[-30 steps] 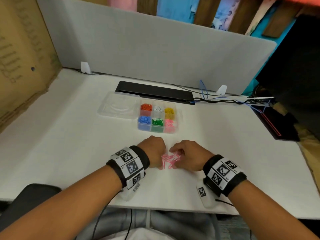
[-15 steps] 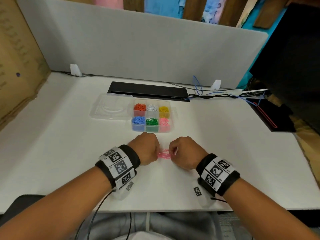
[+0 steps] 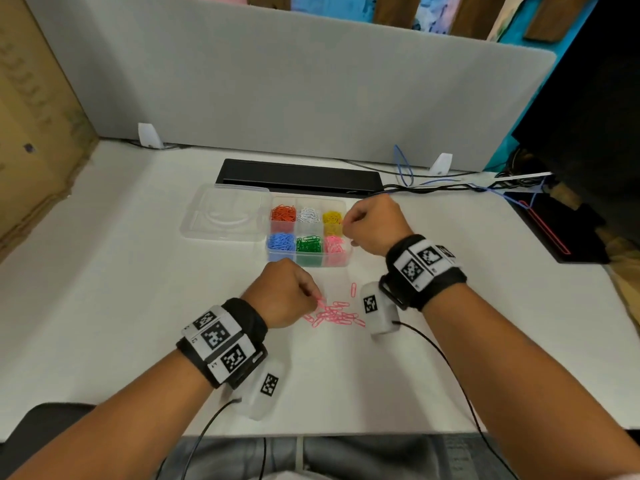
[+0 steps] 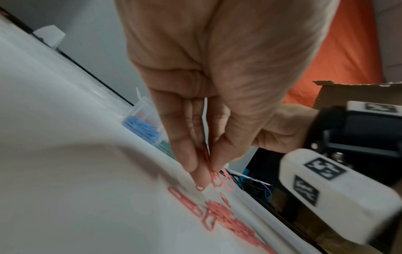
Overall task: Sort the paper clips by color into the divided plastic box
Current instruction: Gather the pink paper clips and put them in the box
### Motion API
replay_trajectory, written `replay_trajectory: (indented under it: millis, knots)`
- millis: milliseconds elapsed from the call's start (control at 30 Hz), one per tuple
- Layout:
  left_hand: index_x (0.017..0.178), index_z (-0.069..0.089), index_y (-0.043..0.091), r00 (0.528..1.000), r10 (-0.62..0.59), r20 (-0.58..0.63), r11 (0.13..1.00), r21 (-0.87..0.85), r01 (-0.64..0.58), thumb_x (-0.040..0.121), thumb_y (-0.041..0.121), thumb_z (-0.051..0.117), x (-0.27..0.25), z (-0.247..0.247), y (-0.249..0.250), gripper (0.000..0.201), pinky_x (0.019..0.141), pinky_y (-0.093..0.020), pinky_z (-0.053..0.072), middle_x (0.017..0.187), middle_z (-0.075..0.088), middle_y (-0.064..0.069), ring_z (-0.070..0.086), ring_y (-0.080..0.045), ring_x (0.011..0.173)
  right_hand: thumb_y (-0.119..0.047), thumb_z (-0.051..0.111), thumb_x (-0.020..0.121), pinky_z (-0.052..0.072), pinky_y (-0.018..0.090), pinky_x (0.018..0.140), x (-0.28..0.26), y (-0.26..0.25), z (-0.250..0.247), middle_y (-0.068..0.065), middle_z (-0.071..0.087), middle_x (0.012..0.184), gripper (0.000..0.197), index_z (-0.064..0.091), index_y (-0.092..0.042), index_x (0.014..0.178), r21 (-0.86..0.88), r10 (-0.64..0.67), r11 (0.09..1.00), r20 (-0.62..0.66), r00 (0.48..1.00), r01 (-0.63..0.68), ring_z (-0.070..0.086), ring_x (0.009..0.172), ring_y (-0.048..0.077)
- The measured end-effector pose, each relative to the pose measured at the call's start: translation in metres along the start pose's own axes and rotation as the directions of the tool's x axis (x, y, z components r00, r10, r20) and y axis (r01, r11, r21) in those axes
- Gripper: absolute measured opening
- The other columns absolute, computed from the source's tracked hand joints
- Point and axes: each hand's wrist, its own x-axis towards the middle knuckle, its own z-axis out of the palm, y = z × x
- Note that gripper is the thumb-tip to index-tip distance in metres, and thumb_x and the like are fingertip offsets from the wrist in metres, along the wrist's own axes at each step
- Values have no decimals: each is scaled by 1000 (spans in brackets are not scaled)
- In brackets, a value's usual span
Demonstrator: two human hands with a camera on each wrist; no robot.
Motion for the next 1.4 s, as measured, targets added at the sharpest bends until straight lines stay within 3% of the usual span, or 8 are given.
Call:
replay_trajectory:
  millis: [400,667,833,967,1100,1233,1300,1400]
  knots:
    - [84,78,15,989,83,-121,996,43,-79,82,8,71,58,-25,53,11,67,-12,46,73,66,12,57,3,68,-27,76,84,52,32,68,-58,66,5,-8,69,70,17,71,-20,69,299,95,951,-25,995,-83,63,66,11]
    - [86,77,12,986,-167,-9,969,183,166,81,18,70,110,-24,58,10,84,-39,59,85,75,-3,71,-19,86,-31,75,84,47,27,63,-98,90,-4,-11,67,68,14,73,-23,73,332,80,938,67,994,-98,58,59,5]
    - [93,75,7,992,-121,-24,988,-99,118,90,12,67,104,-26,59,10,75,-27,61,89,75,-9,74,-18,80,-28,75,85,46,26,64,-103,97,-8,-12,66,67,12,74,-22,75,347,70,933,78,995,-93,58,61,5]
    - [79,74,15,996,-21,-90,989,-150,7,87,8,69,80,-28,57,12,69,-27,60,73,72,2,67,-14,67,-23,78,83,46,27,64,-103,101,-7,-12,66,66,10,74,-21,74,321,79,940,127,989,-117,57,59,3]
    - [92,69,16,952,-152,266,970,228,91,76,33,83,39,-22,44,28,67,-27,60,74,73,3,69,-10,63,-19,85,75,49,26,58,-106,98,-1,-4,63,73,17,68,-20,81,195,177,953,264,948,-232,56,54,8]
    - [124,48,17,910,-250,331,713,699,-58,71,52,80,16,-13,35,71,72,-26,48,110,61,4,59,-14,90,-24,84,72,42,22,66,-100,72,15,-4,61,86,30,65,-20,94,-61,181,983,302,936,-171,59,74,14]
    - [133,41,13,920,-208,333,679,726,-109,73,48,80,15,-5,35,80,86,-32,50,125,56,-3,58,-20,105,-22,80,75,40,22,68,-95,55,25,-4,59,94,34,63,-19,105,-142,154,983,313,937,-114,58,87,15]
    - [120,53,14,942,-101,320,794,596,-118,72,39,82,17,5,32,62,85,-35,53,111,63,-3,62,-22,99,-19,73,80,40,22,76,-92,37,35,1,61,113,39,62,-20,117,-238,97,971,321,942,-19,60,106,19]
